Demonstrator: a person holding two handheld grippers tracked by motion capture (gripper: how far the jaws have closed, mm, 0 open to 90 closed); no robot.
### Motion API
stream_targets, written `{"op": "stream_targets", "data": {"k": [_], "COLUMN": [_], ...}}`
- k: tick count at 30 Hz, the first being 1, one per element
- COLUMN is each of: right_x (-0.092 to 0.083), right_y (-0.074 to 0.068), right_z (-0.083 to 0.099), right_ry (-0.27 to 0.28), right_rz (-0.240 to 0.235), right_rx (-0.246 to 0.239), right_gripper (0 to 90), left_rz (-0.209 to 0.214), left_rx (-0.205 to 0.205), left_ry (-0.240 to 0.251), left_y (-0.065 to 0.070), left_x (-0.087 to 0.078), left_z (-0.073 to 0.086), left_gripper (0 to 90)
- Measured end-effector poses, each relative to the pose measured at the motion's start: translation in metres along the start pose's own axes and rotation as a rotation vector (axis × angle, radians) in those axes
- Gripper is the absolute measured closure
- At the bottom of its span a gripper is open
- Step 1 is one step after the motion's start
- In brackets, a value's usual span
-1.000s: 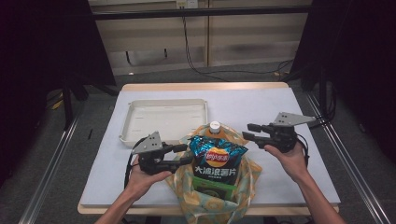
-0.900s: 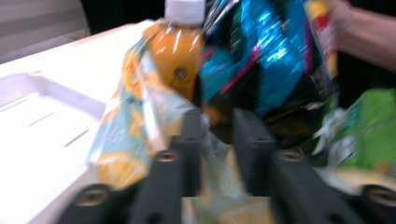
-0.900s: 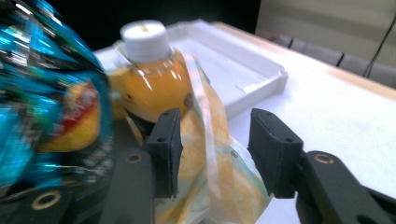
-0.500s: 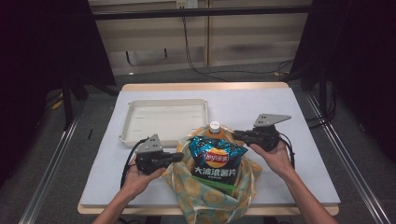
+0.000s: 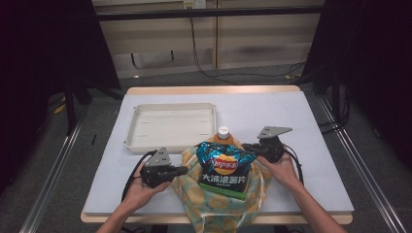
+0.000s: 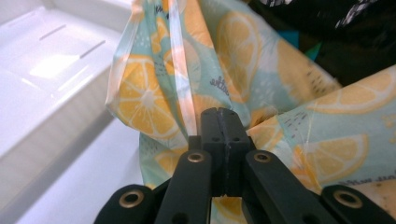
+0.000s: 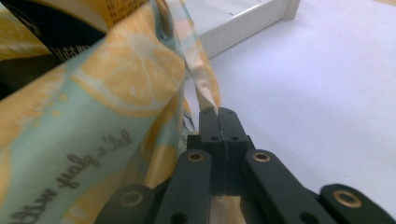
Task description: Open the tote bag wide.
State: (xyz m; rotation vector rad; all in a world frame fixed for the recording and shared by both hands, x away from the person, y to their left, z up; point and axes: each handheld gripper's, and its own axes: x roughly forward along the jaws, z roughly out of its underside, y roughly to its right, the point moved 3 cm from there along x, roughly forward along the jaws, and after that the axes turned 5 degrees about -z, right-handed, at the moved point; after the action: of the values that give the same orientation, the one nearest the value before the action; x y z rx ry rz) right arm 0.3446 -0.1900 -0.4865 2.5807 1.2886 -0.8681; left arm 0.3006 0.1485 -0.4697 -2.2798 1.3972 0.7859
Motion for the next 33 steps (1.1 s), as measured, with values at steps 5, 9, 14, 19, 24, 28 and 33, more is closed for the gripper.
{"op": "stream_targets", "data": {"k": [5, 9, 14, 19, 24, 28, 33], "right_x": [0.011, 0.014, 0.014, 0.017, 0.014, 0.0, -0.027], "right_y": [-0.006, -0.012, -0.005, -0.003, -0.001, 0.0, 0.004], "right_z": [0.005, 0.005, 0.011, 0.015, 0.015, 0.009, 0.0], "right_ry": [-0.023, -0.026, -0.039, -0.063, -0.058, -0.009, 0.061], "right_rz": [-0.033, -0.034, -0.015, -0.022, 0.002, 0.033, 0.083], "right_rx": [-0.002, -0.02, 0.0, -0.012, -0.007, 0.009, 0.026], "right_gripper": [88.3, 85.9, 87.3, 88.9, 78.6, 69.0, 58.7], "left_rz": [-0.001, -0.008, 0.012, 0.034, 0.065, 0.065, 0.061], "left_rx": [-0.004, -0.02, -0.085, -0.068, -0.108, -0.125, -0.127], "left_ry": [-0.036, -0.037, -0.027, -0.077, -0.044, 0.016, 0.042], "left_y": [-0.001, -0.005, -0.013, -0.007, -0.011, -0.009, -0.008], "left_x": [-0.007, -0.014, -0.014, -0.006, -0.01, -0.016, -0.02], "left_z": [0.012, 0.02, 0.027, 0.03, 0.032, 0.025, 0.021], "left_gripper": [90.0, 90.0, 90.0, 90.0, 86.3, 78.0, 65.0]}}
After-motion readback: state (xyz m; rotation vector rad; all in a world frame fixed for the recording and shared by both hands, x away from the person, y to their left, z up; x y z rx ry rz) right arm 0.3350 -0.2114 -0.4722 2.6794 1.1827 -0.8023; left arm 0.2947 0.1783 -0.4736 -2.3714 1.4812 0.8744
